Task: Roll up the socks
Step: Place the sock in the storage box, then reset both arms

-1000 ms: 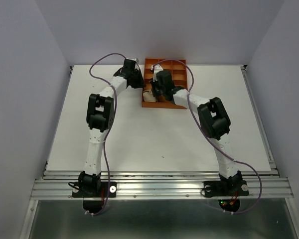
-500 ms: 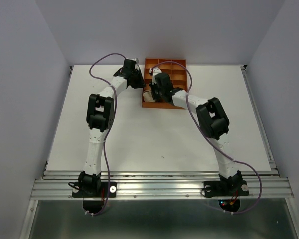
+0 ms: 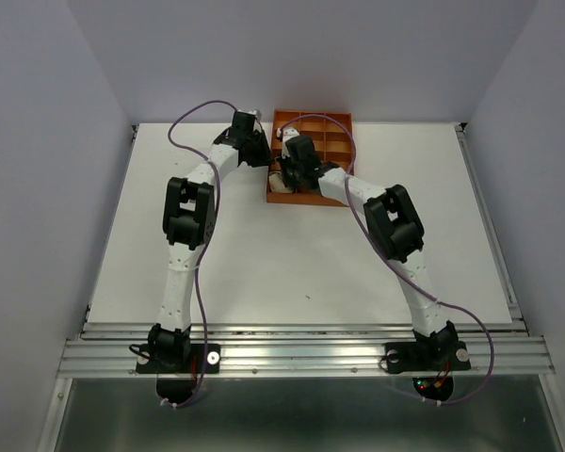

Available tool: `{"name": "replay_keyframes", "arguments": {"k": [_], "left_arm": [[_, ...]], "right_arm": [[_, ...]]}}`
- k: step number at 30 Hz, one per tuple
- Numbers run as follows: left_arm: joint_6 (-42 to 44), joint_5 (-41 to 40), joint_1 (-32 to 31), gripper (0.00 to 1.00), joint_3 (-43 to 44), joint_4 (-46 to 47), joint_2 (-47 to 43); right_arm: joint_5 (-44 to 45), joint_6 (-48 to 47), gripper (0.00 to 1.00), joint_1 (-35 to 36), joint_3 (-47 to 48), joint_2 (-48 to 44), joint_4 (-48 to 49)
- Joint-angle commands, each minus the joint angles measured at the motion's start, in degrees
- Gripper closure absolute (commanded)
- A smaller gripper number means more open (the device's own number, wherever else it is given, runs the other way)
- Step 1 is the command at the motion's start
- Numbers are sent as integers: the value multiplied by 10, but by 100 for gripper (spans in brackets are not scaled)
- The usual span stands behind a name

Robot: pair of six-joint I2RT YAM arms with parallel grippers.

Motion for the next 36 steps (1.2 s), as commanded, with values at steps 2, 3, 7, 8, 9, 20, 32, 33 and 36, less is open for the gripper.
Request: {"name": "replay_keyframes", "arguments": {"k": [2,3,7,8,9,20,32,33,36], "left_arm": [[-13,13,2,100,-16,-12,5],[-14,9,2,100,-15,-13,3],[-15,2,2,93,0,-19,-3],[-17,-1,3,91,1,-19,-6],[-18,-6,3,90,1,-19,-11],[-15,-31,3,65,21,-15,-62],[-1,-40,3,40,61,-35,-128],[2,-43,2,36,63,-37,-136],[7,-52,3,28,56,-47,-175]], "right_arm": [[39,9,88,7,-7,9,-52],[46,9,84,7,-6,-5,-54],[60,3,73,7,14,-39,-68],[63,4,72,7,15,-44,-68],[67,6,69,7,17,-51,-69],[88,12,52,7,15,-112,-68],[49,10,0,7,-43,-209,-55],[58,12,0,7,-51,-220,-52],[101,24,0,7,-106,-276,-23]]}}
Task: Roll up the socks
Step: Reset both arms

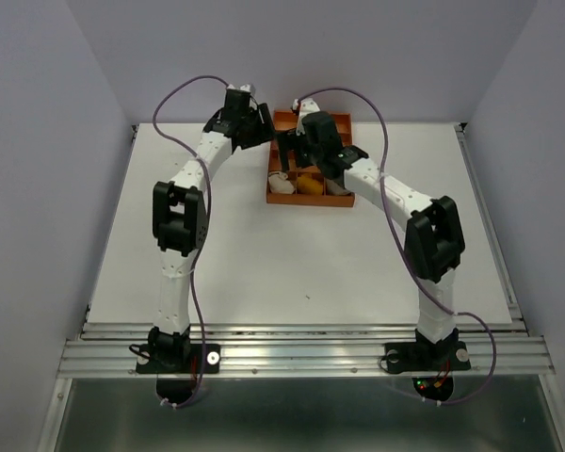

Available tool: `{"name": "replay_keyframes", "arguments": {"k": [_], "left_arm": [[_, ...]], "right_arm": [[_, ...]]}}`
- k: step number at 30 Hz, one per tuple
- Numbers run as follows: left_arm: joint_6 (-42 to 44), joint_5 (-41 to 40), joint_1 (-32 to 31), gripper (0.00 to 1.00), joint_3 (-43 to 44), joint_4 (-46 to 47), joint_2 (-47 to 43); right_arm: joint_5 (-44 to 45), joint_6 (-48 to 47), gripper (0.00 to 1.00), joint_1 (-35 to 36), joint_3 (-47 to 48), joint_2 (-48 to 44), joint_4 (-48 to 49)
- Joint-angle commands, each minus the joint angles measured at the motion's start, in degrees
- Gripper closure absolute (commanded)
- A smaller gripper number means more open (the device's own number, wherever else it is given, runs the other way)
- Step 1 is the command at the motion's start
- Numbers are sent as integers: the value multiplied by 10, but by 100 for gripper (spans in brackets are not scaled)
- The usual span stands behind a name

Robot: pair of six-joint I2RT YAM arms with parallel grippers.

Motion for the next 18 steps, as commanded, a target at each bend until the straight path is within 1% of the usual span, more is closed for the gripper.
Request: {"name": "replay_keyframes", "arguments": {"k": [1,2,4,5,6,7,8,9,10,11,12,13,14,16,17,18], "left_arm": [[17,-21,3,25,21,-12,-109],[18,-28,3,11,15,-15,-121],[24,-50,3,10,-5,-22,-166],[24,-80,3,9,-43,-22,-207],[12,-102,3,6,-69,-22,-229],[3,-122,3,1,-93,-25,-251],[-3,-149,3,1,-153,-24,-275],[-6,-165,3,1,-188,-11,-324],[-12,-172,3,1,-224,-11,-349],[-19,-179,3,1,-296,5,-398],[-27,-187,4,1,-332,11,-425],[-43,-188,4,1,-365,24,-447],[-52,-190,3,1,-429,32,-495],[-72,-195,4,1,-491,44,-540],[-91,-197,4,1,-547,57,-581],[-99,-200,4,1,-574,63,-600]], "right_arm": [[67,23,0,3,-64,-91,60],[81,28,0,3,-85,-130,83],[116,39,0,3,-155,-174,108],[151,48,0,3,-181,-219,127],[192,48,0,3,-229,-241,133],[217,49,0,3,-252,-261,136],[240,60,0,3,-274,-282,135],[280,76,0,3,-310,-320,119],[281,76,0,3,-310,-338,107],[305,103,0,3,-341,-356,78],[314,112,0,3,-357,-374,68],[312,136,0,3,-392,-411,57],[318,142,0,3,-411,-431,47],[308,163,0,3,-448,-469,41],[300,179,0,3,-483,-507,39],[300,190,0,3,-500,-525,38]]}}
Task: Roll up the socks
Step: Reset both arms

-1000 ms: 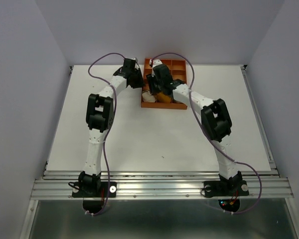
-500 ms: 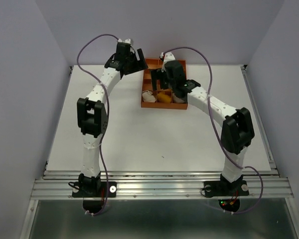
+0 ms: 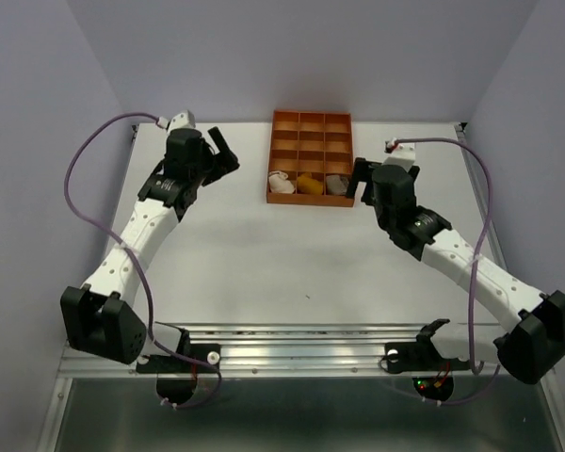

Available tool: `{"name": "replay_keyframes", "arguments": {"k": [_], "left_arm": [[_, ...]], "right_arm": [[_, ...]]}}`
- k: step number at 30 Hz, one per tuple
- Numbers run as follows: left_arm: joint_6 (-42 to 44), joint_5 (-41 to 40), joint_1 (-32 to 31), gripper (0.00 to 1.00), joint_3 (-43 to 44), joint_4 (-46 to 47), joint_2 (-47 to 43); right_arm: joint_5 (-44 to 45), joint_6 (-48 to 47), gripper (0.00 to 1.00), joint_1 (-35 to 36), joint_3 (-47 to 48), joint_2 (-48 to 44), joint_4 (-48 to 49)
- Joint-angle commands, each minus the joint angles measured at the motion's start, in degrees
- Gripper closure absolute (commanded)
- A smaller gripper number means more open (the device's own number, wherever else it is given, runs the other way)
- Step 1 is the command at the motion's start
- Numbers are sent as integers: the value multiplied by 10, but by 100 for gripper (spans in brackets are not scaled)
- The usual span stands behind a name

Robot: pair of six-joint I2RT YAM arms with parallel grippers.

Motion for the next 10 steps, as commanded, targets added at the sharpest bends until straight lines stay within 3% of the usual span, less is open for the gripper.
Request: {"name": "replay_keyframes", "arguments": {"k": [1,5,10], "left_arm": [[-58,-32,1,1,-115,38,-73],[-69,-30,3,1,-182,30,-131],[-79,-41,3,1,-205,16,-166]], "right_arm": [[21,76,0,3,-75,-83,-16],[14,101,0,3,-131,-151,-19],[-11,110,0,3,-163,-202,-22]]}}
